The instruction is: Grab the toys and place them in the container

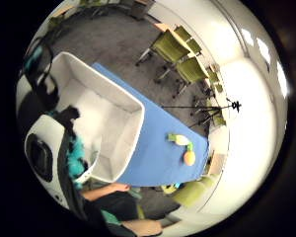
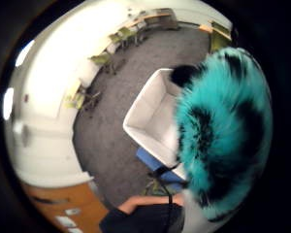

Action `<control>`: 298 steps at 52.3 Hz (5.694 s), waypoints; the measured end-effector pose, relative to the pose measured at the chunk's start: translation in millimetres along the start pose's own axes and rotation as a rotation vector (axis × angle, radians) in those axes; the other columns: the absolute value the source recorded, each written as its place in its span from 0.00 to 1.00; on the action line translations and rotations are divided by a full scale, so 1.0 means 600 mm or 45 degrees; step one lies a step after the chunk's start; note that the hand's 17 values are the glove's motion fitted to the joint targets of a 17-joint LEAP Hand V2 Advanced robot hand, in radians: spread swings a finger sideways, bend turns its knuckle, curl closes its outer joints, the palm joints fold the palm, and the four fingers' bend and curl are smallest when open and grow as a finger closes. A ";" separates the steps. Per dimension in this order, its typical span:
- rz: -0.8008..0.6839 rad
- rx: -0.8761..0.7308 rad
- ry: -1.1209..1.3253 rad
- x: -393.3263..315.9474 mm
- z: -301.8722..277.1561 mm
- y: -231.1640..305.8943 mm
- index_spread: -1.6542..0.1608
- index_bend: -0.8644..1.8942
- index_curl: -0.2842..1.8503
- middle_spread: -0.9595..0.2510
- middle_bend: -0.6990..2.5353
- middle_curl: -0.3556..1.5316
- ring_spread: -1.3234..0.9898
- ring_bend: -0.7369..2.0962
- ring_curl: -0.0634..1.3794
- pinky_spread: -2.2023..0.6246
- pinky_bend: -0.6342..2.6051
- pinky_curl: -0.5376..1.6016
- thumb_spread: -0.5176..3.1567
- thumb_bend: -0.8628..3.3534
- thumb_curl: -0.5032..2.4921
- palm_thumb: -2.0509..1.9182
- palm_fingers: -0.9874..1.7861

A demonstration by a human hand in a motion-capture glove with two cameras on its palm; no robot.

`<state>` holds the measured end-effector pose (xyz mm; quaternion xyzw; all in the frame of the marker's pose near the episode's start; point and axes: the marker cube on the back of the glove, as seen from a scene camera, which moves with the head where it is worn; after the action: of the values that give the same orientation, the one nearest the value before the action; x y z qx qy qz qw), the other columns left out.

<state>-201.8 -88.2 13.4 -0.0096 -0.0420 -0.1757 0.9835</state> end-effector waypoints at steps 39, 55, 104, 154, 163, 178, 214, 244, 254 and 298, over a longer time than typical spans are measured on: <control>0.175 0.097 0.198 0.319 -0.029 0.206 0.76 0.36 0.39 0.65 0.31 0.42 0.43 0.47 0.21 0.72 0.52 0.40 0.39 0.18 0.26 0.48 0.29; 0.397 -0.009 0.158 0.537 0.083 0.284 0.77 0.35 0.34 0.63 0.26 0.39 0.40 0.41 0.19 0.73 0.46 0.38 0.40 0.18 0.25 0.49 0.28; 0.513 -0.023 0.109 0.653 0.374 0.313 0.69 0.61 0.43 0.53 0.28 0.31 0.35 0.37 0.24 0.72 0.36 0.38 0.41 0.20 0.24 0.52 0.49; 0.240 0.085 0.078 0.409 0.021 0.165 0.70 0.41 0.64 0.57 0.61 0.53 0.43 0.78 0.45 0.62 0.50 0.47 0.42 0.22 0.36 0.64 0.80; 0.021 0.195 0.085 0.234 -0.055 0.100 0.69 0.40 0.69 0.58 0.61 0.53 0.44 0.78 0.45 0.62 0.50 0.47 0.42 0.21 0.37 0.64 0.80; -0.191 0.159 0.091 -0.055 -0.028 0.004 0.69 0.38 0.74 0.58 0.62 0.54 0.44 0.79 0.43 0.62 0.50 0.47 0.42 0.20 0.38 0.64 0.80; -0.120 0.061 0.222 -0.005 0.020 0.034 0.69 0.37 0.62 0.69 0.43 0.43 0.45 0.63 0.28 0.70 0.52 0.45 0.38 0.17 0.29 0.47 0.43; 0.336 0.139 0.218 0.513 -0.037 0.306 0.71 0.38 0.50 0.64 0.40 0.41 0.39 0.58 0.23 0.72 0.47 0.41 0.37 0.17 0.23 0.47 0.43; 0.468 0.108 0.203 0.636 0.004 0.388 0.70 0.39 0.49 0.62 0.40 0.41 0.38 0.56 0.22 0.73 0.45 0.40 0.37 0.17 0.23 0.47 0.43; 0.681 -0.213 -0.005 0.786 0.345 0.545 0.70 0.41 0.43 0.63 0.27 0.37 0.38 0.43 0.17 0.74 0.48 0.41 0.39 0.19 0.22 0.50 0.42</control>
<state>335.7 62.8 258.6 -0.1017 -0.0254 0.0872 0.9907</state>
